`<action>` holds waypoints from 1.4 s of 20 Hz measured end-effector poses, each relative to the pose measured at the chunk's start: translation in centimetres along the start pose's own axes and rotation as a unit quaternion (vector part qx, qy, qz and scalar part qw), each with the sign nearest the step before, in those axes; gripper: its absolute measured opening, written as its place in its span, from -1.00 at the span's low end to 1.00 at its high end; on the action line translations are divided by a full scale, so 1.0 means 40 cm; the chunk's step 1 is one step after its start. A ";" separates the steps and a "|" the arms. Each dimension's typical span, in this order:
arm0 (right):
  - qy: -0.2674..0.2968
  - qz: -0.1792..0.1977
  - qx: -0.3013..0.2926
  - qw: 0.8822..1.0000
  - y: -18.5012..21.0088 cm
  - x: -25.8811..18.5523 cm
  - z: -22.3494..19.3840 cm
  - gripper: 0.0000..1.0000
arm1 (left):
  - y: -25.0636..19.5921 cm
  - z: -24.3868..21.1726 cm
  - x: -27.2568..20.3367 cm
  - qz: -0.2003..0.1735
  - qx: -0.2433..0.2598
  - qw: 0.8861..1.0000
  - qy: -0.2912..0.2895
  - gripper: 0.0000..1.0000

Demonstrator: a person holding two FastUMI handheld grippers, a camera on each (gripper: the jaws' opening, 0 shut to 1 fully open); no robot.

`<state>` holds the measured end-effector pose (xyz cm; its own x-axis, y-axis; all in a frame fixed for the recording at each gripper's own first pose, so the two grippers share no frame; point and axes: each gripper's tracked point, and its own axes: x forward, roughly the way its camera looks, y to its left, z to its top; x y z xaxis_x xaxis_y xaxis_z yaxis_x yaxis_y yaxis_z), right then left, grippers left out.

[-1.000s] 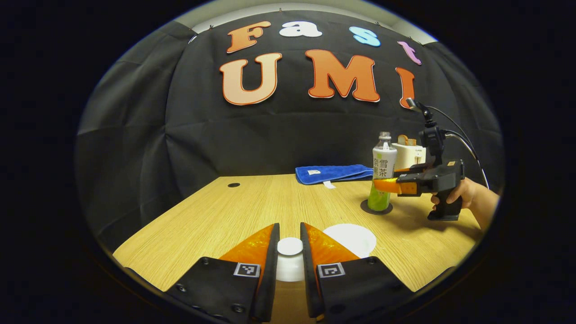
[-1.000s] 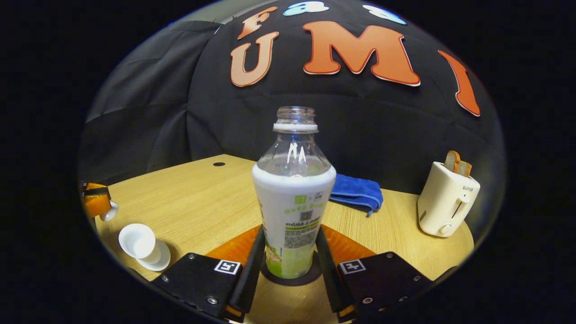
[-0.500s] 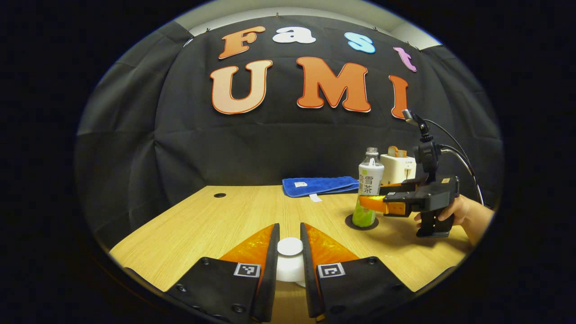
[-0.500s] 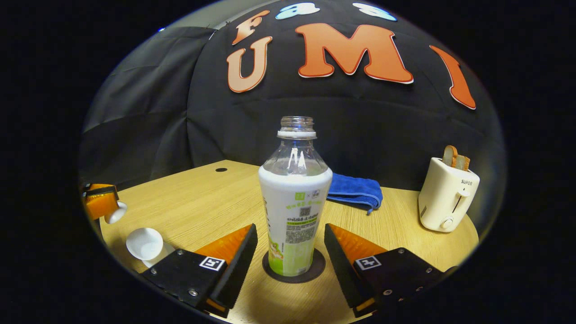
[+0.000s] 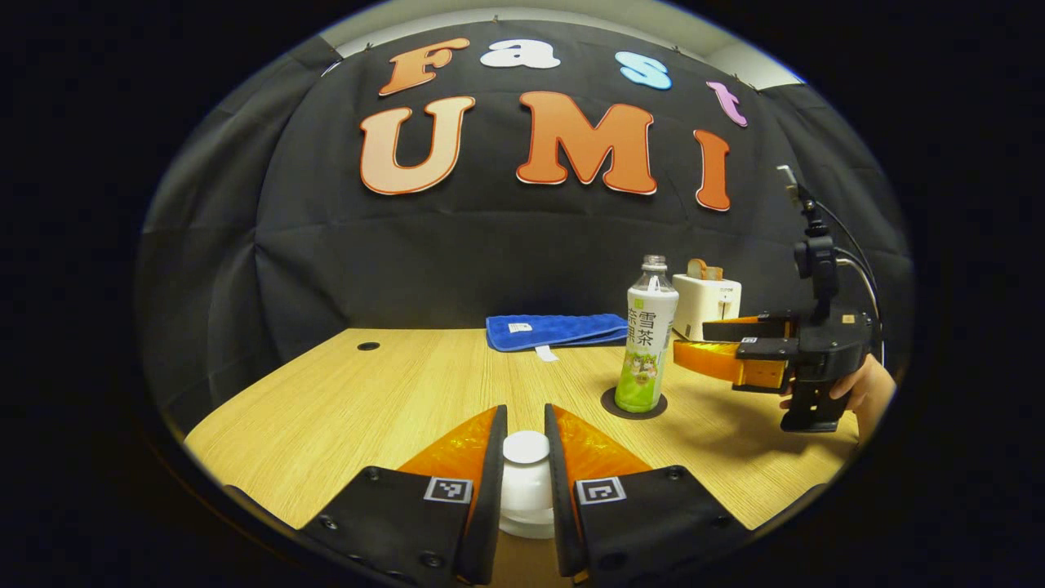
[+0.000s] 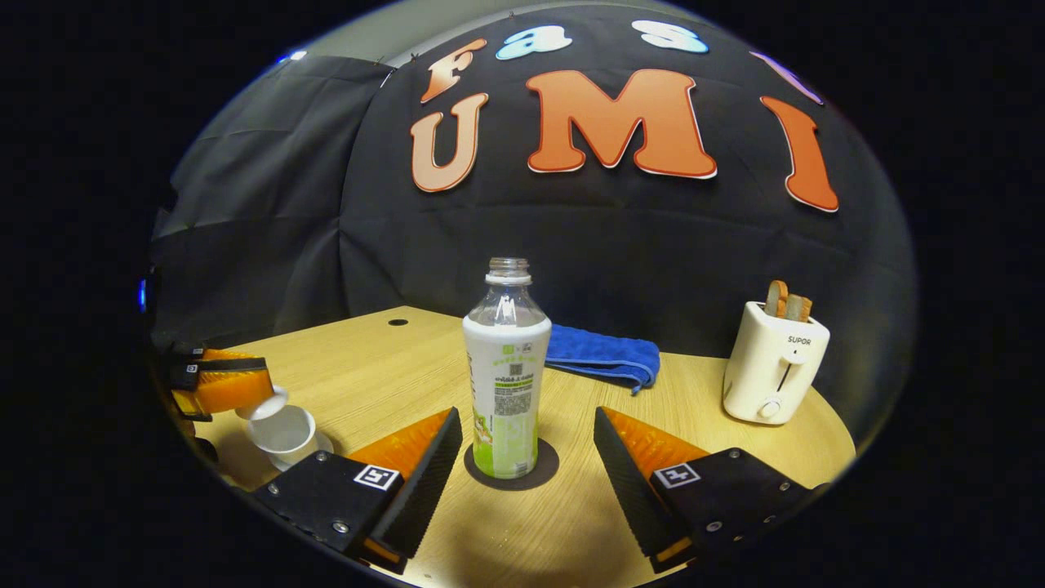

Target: Open the teacup lid with one hand, grasp the water bottle and pour water into the teacup with the other hand; after pouring, place the water bottle on the coaster and then close the teacup lid.

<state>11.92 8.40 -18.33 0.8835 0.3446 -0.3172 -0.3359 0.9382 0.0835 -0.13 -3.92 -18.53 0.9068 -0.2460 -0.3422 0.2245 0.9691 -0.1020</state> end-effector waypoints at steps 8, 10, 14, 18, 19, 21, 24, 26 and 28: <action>-0.025 -0.004 0.004 1.000 -0.018 -0.105 0.027 0.94 | -0.020 -0.071 0.025 -0.004 0.029 0.999 0.034 -0.35; -0.027 -0.011 0.008 1.000 -0.021 -0.122 0.029 0.94 | -0.022 -0.074 0.024 -0.002 0.029 0.999 0.034 -0.35; -0.031 -0.017 0.013 0.999 -0.011 -0.166 0.040 0.94 | -0.005 -0.044 0.010 0.018 0.031 0.999 0.015 0.10; -0.057 -0.035 0.001 0.998 -0.016 -0.213 0.082 0.94 | 0.019 0.039 -0.011 0.043 0.020 0.999 -0.026 0.62; -0.064 -0.040 0.003 0.997 -0.016 -0.226 0.094 0.94 | 0.028 0.062 -0.017 0.052 0.018 0.998 -0.038 0.70; -0.065 -0.062 -0.007 0.996 -0.026 -0.253 0.106 0.94 | 0.037 0.113 -0.036 0.061 0.016 0.996 -0.059 0.73; -0.090 -0.091 -0.044 0.991 -0.031 -0.319 0.151 0.94 | 0.046 0.189 -0.069 0.068 0.003 0.994 -0.090 0.82; -0.111 -0.110 -0.058 0.986 -0.030 -0.350 0.188 0.94 | 0.064 0.218 -0.094 0.079 0.001 0.991 -0.105 0.80; -0.126 -0.123 -0.064 0.982 -0.023 -0.372 0.206 0.95 | 0.078 0.248 -0.120 0.090 0.001 0.989 -0.115 0.86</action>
<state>1.76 2.67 -5.90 0.9904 0.1206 -0.0683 -0.1265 0.9878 -0.0906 -0.22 0.45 -7.93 0.9894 -0.0606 -0.1323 0.0535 0.9970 -0.0564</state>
